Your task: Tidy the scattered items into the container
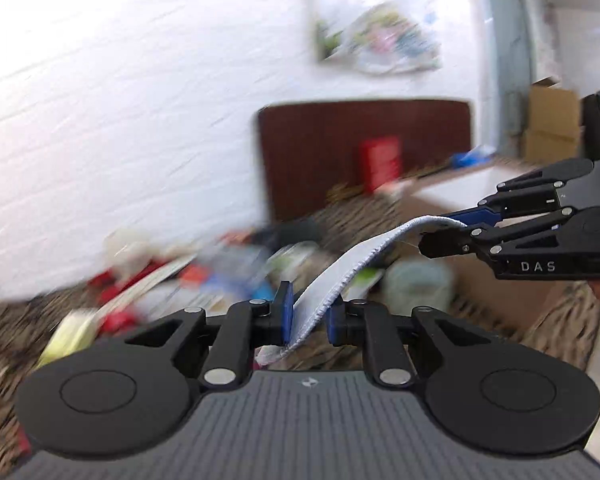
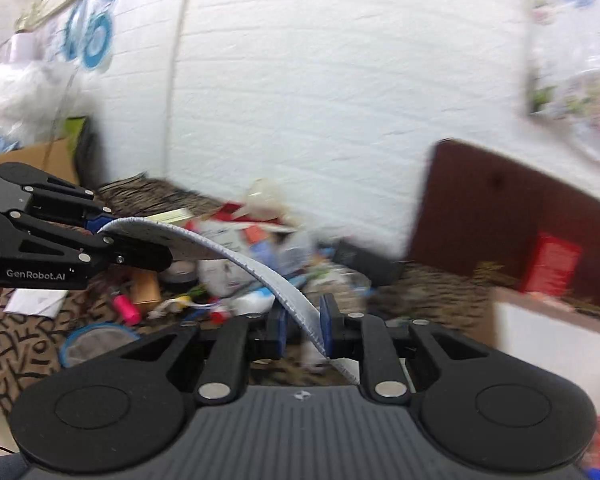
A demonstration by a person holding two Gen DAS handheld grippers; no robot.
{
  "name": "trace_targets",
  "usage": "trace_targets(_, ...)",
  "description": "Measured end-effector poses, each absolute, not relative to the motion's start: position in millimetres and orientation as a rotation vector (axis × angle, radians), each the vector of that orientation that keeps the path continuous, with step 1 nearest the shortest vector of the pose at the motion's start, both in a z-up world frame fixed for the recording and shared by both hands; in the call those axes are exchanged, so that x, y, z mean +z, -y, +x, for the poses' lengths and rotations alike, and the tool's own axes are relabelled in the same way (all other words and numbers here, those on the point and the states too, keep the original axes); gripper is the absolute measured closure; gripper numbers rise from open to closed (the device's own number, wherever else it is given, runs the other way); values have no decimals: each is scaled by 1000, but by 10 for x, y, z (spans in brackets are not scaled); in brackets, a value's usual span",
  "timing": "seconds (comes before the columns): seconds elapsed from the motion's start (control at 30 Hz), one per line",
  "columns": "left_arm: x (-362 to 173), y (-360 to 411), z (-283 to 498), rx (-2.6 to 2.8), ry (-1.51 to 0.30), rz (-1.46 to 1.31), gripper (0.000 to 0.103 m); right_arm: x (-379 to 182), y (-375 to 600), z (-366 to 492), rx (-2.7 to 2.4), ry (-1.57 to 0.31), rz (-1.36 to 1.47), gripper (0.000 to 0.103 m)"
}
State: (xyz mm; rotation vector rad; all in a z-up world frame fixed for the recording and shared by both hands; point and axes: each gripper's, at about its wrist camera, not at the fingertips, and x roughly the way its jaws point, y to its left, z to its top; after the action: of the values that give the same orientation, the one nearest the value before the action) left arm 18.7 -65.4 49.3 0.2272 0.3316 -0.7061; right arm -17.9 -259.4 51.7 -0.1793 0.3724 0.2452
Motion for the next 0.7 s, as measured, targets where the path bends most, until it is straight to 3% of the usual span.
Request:
trace_targets(0.27,557,1902,253,-869,-337,258,85,490,3710,-417,-33,-392,-128,87)
trace_targets(0.53,451,2528,377,-851,-393,298,82,236,4200,-327,-151,-470,-69,87)
trace_targets(0.57,439,2567,375,-843,-391,304,75,218,4219,-329,-160,-475,-67,86)
trace_targets(0.63,430,2599,335,-824,-387,312,50,184,4252,-325,-168,-495,-60,83)
trace_targets(0.67,429,2597,304,-807,-376,314,23,166,4257,-317,-170,-503,-61,81)
trace_targets(0.7,436,2594,262,-788,-361,316,10,149,4250,-312,-173,-505,-66,76)
